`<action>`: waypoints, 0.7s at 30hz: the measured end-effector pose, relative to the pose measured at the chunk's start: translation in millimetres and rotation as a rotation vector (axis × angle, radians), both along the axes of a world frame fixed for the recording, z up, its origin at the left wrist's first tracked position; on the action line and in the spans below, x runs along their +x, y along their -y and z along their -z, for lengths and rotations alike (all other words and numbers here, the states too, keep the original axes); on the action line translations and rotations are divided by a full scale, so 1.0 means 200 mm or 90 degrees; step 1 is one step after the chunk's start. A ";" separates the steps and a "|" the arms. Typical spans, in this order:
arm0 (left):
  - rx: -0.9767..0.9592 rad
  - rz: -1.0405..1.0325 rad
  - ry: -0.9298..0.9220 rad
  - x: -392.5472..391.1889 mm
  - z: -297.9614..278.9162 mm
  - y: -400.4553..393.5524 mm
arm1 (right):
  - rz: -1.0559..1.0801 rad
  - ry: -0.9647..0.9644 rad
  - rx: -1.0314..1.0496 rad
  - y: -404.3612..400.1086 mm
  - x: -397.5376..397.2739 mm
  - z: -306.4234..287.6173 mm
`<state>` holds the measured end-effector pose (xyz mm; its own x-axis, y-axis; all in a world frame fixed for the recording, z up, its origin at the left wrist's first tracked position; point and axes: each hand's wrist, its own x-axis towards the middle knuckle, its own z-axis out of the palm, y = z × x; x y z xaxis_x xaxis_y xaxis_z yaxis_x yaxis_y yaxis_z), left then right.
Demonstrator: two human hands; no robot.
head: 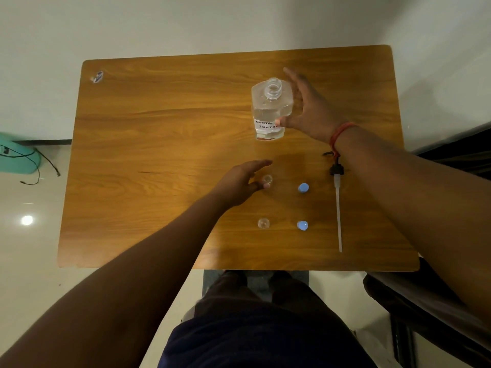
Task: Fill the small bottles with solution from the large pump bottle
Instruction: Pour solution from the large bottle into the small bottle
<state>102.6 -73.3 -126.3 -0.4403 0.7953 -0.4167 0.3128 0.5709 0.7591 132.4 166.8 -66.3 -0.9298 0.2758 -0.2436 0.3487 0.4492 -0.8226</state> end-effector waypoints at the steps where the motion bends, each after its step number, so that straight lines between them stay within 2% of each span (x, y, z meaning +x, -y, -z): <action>1: -0.009 0.009 -0.004 0.00 -0.01 -0.01 | -0.005 0.002 -0.001 0.00 0.00 0.01; 21: 0.051 -0.030 -0.004 -0.01 0.02 -0.07 | -0.013 -0.024 0.000 0.00 -0.04 0.01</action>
<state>100.6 -58.4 -131.0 -0.4797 0.8046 -0.3499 0.2920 0.5225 0.8011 124.4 167.4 -68.7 -0.9438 0.2571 -0.2077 0.3080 0.4563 -0.8348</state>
